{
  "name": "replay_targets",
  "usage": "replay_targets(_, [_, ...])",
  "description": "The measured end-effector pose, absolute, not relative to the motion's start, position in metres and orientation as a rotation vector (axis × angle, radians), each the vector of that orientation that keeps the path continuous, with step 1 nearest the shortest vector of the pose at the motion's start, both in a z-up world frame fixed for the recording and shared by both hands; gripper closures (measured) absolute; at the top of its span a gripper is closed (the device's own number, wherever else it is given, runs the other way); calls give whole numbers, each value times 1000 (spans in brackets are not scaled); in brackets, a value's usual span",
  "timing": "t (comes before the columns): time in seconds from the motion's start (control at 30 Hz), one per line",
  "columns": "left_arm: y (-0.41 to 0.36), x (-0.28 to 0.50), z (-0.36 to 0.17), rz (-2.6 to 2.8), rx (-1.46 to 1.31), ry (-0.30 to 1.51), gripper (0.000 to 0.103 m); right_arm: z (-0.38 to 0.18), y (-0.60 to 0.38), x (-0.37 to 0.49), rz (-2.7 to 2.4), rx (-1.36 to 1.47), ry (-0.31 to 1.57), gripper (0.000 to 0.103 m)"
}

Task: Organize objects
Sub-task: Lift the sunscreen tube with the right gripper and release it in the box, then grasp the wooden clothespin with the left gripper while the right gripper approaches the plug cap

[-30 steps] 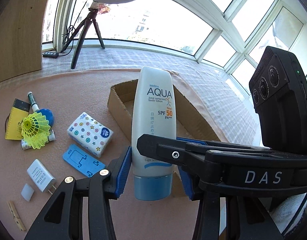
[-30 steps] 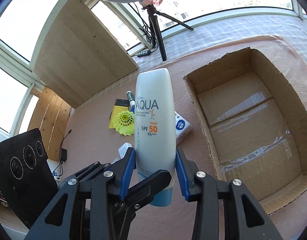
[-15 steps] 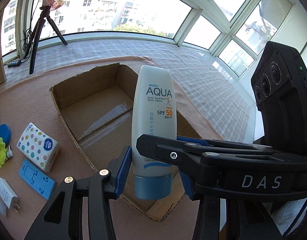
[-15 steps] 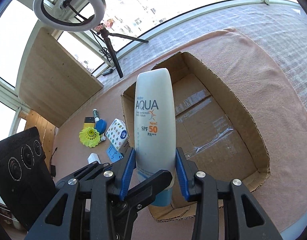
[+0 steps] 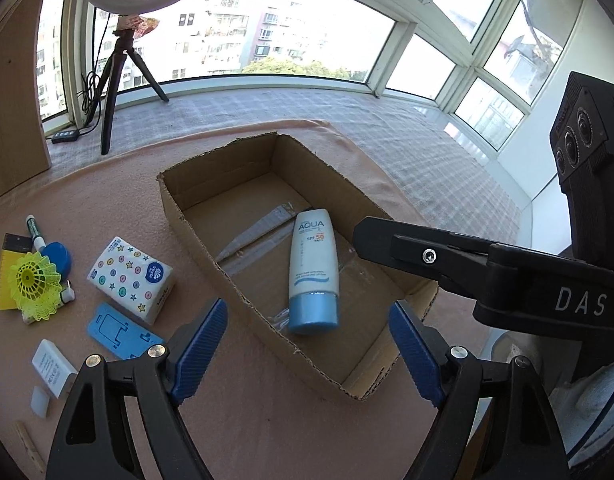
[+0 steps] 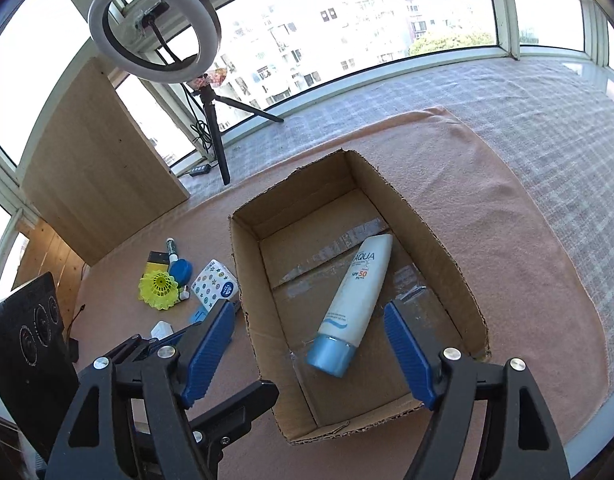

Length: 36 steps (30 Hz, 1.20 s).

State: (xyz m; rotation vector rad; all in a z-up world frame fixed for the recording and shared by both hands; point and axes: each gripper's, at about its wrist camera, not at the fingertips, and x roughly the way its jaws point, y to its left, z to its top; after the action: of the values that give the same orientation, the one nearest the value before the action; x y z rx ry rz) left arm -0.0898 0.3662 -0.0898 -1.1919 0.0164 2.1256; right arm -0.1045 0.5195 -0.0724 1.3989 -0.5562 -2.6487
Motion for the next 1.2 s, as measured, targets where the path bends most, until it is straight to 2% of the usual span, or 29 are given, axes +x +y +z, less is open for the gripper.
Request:
replay_targets(0.4, [243,-75,-90,2298,-1251,26,18,-64,454,-82,-2606,1273,-446,29])
replay_targets(0.73, [128,-66,-119,2458,-1404,-18,18,-76,389,-79,-2485,1263,-417,29])
replay_targets(1.03, [82,-62,-159,2484,-1569,-11,18,-109,315,-82,-2329,1365,-317,30])
replay_targets(1.2, [78,-68,-175,2476,-1604,6,18,-131,282,-90,-2284,1430,-272,41])
